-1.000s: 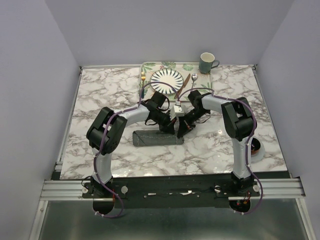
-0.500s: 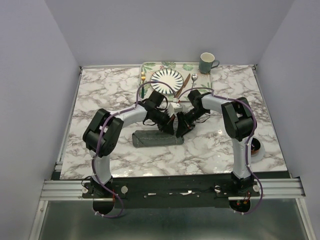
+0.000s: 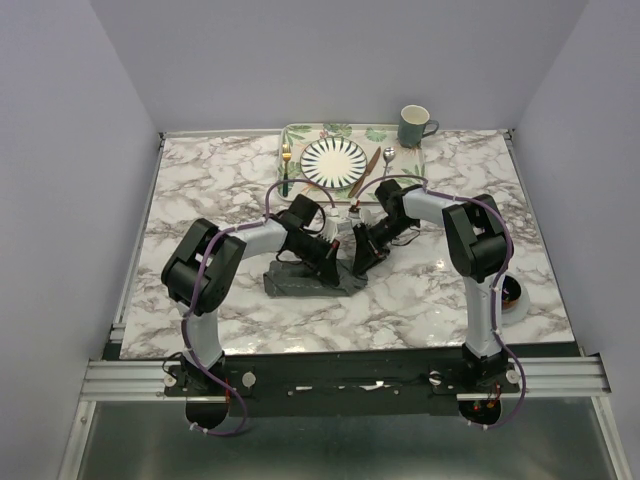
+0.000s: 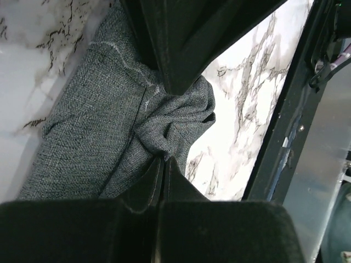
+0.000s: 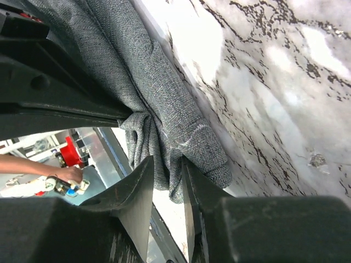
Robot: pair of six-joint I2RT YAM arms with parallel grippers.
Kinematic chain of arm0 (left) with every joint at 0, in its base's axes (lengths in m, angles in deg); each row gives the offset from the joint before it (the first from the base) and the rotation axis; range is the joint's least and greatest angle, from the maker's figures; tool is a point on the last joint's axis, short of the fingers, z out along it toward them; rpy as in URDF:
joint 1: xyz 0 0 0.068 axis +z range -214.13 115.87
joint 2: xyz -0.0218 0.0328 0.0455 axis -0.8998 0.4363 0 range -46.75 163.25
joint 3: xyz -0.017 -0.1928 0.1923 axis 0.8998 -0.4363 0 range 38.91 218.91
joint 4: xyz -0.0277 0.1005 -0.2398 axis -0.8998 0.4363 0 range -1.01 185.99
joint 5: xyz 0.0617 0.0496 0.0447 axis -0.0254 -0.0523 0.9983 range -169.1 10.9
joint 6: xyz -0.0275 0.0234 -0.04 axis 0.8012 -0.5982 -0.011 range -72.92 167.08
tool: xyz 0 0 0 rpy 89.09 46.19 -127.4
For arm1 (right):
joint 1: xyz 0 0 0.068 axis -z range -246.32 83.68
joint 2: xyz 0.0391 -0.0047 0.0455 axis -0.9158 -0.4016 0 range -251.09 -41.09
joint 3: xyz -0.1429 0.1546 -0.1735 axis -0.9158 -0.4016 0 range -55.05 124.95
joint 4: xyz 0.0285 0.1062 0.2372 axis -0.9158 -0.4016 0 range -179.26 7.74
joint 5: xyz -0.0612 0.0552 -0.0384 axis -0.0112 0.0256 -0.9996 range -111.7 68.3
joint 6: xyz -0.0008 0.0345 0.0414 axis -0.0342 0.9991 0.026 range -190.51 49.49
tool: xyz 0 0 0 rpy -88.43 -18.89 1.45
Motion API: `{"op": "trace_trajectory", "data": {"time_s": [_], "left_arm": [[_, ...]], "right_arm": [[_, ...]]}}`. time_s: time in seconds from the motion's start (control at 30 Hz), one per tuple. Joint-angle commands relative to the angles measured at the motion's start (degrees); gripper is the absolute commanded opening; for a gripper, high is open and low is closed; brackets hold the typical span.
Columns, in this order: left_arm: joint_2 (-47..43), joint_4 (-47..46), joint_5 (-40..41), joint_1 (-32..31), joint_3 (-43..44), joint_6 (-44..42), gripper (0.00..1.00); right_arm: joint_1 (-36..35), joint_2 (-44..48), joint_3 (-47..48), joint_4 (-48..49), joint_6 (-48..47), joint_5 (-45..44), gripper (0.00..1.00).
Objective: Fold the napkin into a case and place the utensils inside
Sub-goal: Stuff the top corner of the smaller-rectangle-folded napkin into the folded napkin.
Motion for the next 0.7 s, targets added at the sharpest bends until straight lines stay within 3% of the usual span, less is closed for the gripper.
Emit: {"op": "trace_trajectory", "data": {"time_s": [0.0,0.13,0.4,0.67], "left_arm": [[-0.3,-1.0,-0.3,0.7,-2.0,4.7,0.00],[0.6,-2.5,-0.2,1.3,-1.9,6.7,0.00],[2.6,-2.5,-1.8,3.0,-0.8,8.6,0.00],[4.9,-1.8,-3.0,4.3,0.6,8.9,0.00]], "right_arm": [[-0.1,0.6,-0.5,2.8,-2.6,-4.4,0.33],[-0.2,2.2,-0.8,3.1,-2.3,-4.8,0.25],[-0.2,10.5,-4.1,10.1,0.6,-8.1,0.19],[-2.1,16.2,-7.6,14.9,-0.5,-14.3,0.22]]}}
